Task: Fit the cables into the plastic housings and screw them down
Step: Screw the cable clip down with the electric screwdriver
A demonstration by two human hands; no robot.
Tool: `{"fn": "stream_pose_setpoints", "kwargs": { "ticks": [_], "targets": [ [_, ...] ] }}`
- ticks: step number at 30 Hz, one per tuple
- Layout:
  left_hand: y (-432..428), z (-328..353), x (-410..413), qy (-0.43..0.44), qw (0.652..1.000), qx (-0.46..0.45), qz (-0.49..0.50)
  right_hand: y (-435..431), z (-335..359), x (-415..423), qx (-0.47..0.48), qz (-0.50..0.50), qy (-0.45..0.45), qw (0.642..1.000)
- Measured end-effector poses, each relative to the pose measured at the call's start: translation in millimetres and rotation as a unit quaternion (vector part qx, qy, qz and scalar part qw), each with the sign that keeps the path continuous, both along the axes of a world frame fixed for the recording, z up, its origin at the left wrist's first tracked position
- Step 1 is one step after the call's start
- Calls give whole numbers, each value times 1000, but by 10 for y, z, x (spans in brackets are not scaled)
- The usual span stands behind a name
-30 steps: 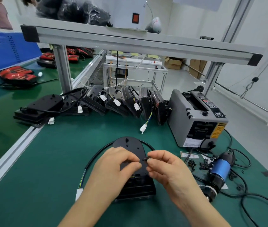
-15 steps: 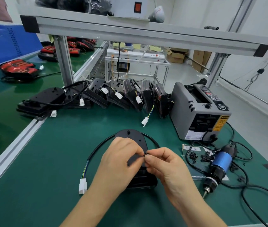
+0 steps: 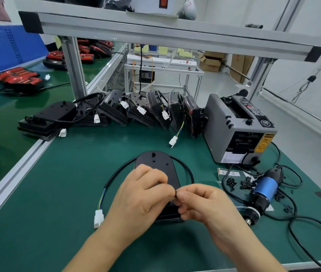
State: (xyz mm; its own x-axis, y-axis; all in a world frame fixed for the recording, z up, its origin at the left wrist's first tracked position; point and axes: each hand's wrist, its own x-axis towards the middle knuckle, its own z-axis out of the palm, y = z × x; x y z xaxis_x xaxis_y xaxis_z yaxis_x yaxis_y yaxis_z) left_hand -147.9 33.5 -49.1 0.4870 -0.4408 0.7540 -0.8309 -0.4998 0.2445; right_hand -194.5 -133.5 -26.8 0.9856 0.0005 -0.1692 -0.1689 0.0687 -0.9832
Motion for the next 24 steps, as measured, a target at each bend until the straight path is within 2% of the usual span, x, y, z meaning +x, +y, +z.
{"fn": "stream_pose_setpoints", "kwargs": {
  "ticks": [3, 7, 10, 18, 24],
  "targets": [
    [16, -68, -64, 1, 1000, 4, 3, 15, -37, -28, -15, -10, 13, 1000],
    [90, -96, -108, 167, 980, -96, 57, 16, -106, -14, -59, -48, 16, 997],
    [62, -121, -126, 243, 963, -75, 89, 41, -149, 4, -90, -58, 12, 994],
    [-25, -128, -149, 244, 963, -26, 111, 92, -177, 34, -248, -68, -14, 966],
    [-45, -126, -128, 264, 959, -37, 97, 62, -162, 24, -310, -70, -27, 948]
  ]
}}
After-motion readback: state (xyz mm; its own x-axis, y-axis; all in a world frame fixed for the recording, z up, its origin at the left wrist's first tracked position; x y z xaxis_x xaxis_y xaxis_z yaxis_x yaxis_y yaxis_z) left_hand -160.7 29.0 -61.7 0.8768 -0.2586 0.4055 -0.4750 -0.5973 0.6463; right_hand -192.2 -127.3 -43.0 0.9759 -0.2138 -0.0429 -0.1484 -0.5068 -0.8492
